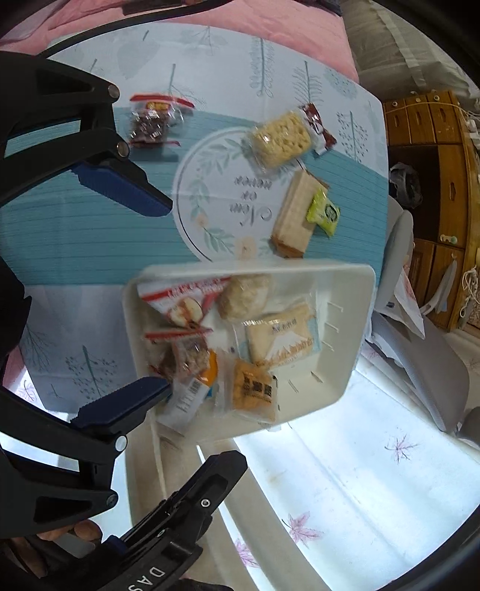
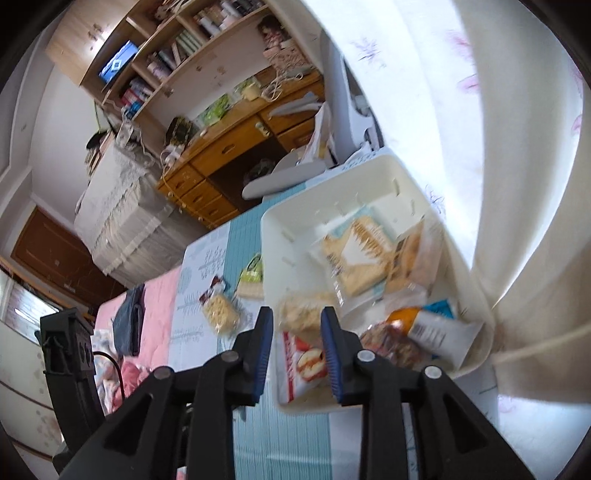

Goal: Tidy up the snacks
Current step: 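Move both tools toward the red-edged candy packet on the table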

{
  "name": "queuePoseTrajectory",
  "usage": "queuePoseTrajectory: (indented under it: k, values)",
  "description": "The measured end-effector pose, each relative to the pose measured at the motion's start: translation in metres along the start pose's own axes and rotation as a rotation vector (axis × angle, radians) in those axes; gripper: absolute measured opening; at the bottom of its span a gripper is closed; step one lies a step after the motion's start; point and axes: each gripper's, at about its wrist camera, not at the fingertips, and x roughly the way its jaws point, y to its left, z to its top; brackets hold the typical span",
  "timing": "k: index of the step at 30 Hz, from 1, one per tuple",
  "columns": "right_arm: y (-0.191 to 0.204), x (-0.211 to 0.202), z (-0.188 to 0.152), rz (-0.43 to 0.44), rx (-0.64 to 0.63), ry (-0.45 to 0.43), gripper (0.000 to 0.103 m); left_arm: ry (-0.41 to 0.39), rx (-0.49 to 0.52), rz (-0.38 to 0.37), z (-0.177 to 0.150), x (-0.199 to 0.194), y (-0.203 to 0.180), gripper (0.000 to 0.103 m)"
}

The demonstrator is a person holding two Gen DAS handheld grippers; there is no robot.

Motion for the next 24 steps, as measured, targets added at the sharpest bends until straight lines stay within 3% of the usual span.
queuePoseTrajectory:
  k: [11, 15, 24]
  values:
    - [0.07, 0.0, -0.068, -0.091, -0.01, -0.016, 0.042, 0.04, 0.021, 0.027, -0.029, -0.043, 0.09, 0.088]
    - [0.092, 0.004, -0.094, -0.124, 0.014, -0.021, 0.043, 0.054, 0.052, 0.031, -0.036, -0.059, 0.126, 0.088]
    - [0.13, 0.03, -0.15, -0.193, 0.097, -0.007, 0.045, 0.089, 0.217, 0.083, -0.039, -0.079, 0.19, 0.088]
